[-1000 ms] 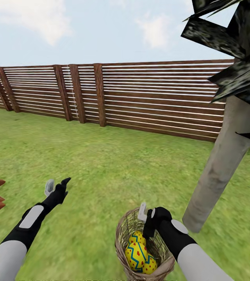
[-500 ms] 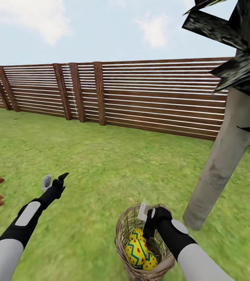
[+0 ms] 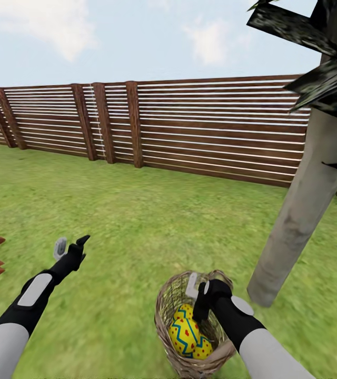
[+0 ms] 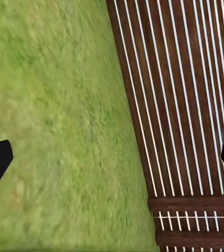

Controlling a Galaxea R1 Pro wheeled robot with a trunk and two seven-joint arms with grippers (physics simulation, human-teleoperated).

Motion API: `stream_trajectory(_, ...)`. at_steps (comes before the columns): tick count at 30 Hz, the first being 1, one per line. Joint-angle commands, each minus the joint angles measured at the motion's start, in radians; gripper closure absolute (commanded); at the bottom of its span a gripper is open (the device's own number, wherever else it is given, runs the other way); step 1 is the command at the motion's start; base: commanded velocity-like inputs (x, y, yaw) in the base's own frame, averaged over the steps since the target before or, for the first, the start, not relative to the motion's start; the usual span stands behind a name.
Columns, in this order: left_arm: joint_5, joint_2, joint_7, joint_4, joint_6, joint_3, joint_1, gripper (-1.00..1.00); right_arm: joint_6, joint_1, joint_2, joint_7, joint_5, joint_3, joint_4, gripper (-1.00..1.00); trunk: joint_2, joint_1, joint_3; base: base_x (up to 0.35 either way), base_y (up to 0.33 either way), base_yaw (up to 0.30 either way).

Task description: Take the three Easter eggs out of the wicker basket on the lawn in the garden, then place them on the lawn next to a single tree (choose any tree) so that all three eggs are next to the same tree and none are left in the basket.

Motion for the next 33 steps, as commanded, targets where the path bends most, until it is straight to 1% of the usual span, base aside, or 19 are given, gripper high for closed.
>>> stream_trajectory(1, 0.008, 0.000, -0.002, 0.002, 0.009, 0.003, -0.001, -1.00, 0.003, -0.001, 0.000, 0.006, 0.006, 0.001, -0.002, -1.00, -0.008, 0.004, -0.004, 0.000, 0.000, 0.000)
stream_trajectory(4, 0.008, 0.000, -0.002, 0.005, 0.011, 0.004, -0.001, -1.00, 0.003, -0.001, 0.000, 0.006, 0.006, 0.001, -0.001, -1.00, -0.029, 0.015, -0.014, -0.075, 0.000, 0.000)
stream_trajectory(9, 0.008, 0.000, -0.002, 0.007, 0.011, 0.004, -0.001, -1.00, 0.003, -0.001, -0.003, 0.006, 0.005, 0.000, -0.002, -1.00, -0.064, 0.034, -0.029, -0.206, 0.000, 0.000)
stream_trajectory(22, 0.006, -0.005, -0.003, 0.007, 0.009, 0.003, -0.001, -1.00, 0.013, -0.006, -0.001, 0.004, 0.003, -0.005, -0.004, -1.00, -0.064, 0.034, -0.029, -0.014, 0.000, 0.000)
stream_trajectory(25, 0.006, -0.007, -0.003, 0.007, 0.009, 0.003, -0.001, -1.00, 0.041, -0.031, 0.000, 0.002, 0.001, -0.009, -0.003, -1.00, -0.064, 0.034, -0.029, 0.000, 0.000, 0.000)
stream_trajectory(29, 0.006, -0.009, -0.003, 0.008, 0.009, 0.003, -0.001, -1.00, 0.192, -0.108, 0.002, 0.001, -0.001, -0.078, 0.012, -1.00, -0.064, 0.034, -0.029, 0.000, 0.000, 0.000)
stream_trajectory(30, 0.005, -0.010, -0.003, 0.008, 0.009, 0.002, -0.001, -1.00, 0.230, -0.140, 0.002, 0.000, -0.001, -0.108, 0.024, -1.00, -0.064, 0.034, -0.029, 0.000, 0.000, 0.000)
stream_trajectory(31, 0.005, -0.010, -0.003, 0.008, 0.009, 0.002, -0.001, -1.00, 0.239, -0.151, 0.003, -0.001, -0.001, -0.119, 0.030, -1.00, -0.064, 0.034, -0.029, 0.000, 0.000, 0.000)
stream_trajectory(32, 0.005, -0.011, -0.002, 0.008, 0.009, 0.001, -0.001, -1.00, 0.257, -0.174, 0.004, -0.004, -0.002, -0.141, 0.047, -1.00, -0.064, 0.034, -0.029, 0.000, 0.000, 0.000)
stream_trajectory(33, 0.005, -0.012, -0.002, 0.008, 0.009, 0.001, -0.001, -1.00, 0.286, -0.214, 0.012, -0.015, -0.002, -0.186, 0.086, -1.00, -0.064, 0.034, -0.029, 0.000, 0.000, 0.000)
